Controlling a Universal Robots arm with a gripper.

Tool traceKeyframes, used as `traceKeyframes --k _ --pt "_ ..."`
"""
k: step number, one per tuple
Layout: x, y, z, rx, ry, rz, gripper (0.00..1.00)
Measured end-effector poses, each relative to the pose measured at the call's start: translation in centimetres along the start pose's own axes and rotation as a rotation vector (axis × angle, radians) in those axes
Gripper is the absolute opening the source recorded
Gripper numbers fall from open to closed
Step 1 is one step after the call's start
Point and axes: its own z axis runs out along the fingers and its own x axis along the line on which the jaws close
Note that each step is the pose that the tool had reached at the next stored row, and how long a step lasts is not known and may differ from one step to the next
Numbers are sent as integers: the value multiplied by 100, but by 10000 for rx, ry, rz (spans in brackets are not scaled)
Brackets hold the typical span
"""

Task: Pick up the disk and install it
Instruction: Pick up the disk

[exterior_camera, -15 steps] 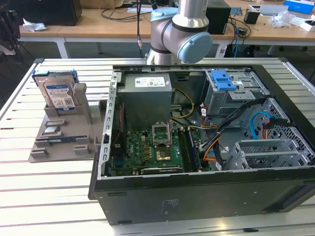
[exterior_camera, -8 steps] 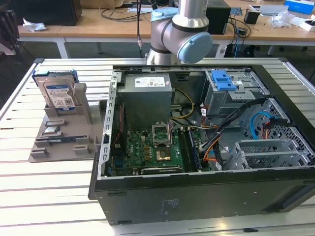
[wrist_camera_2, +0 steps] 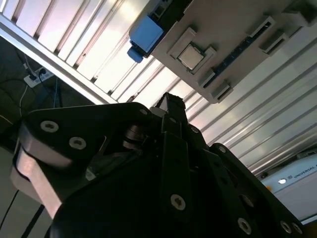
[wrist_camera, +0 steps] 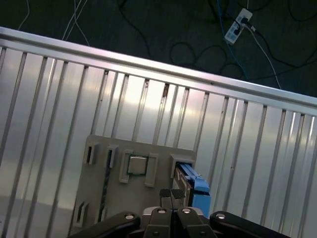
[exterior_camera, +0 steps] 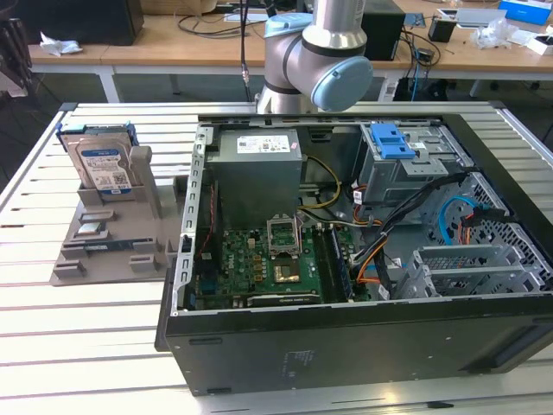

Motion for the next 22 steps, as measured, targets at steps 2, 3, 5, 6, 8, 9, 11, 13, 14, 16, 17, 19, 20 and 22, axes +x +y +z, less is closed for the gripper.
traceKeyframes --k 2,3,5,6,8,9,11,13,14,16,17,19,20,22 --pt "0 0 0 0 0 -12 11" --pt "0 0 0 -1 8 5 11" --pt "0 0 0 -1 21 291 11" --pt "0 -1 1 3 18 458 11" --pt "-1 0 0 9 5 812 11" --pt "-1 0 0 12 0 970 11" --pt "0 -1 1 18 -13 1262 11" --pt "0 0 2 26 -30 1651 11" --pt "0 0 2 30 -38 1820 11" --pt "0 0 2 32 -42 1922 11" --pt "0 0 2 32 -42 1924 11" --pt "0 0 2 32 -43 1926 11" --pt "0 0 2 32 -42 1927 11" --pt "0 0 2 33 -43 1929 11"
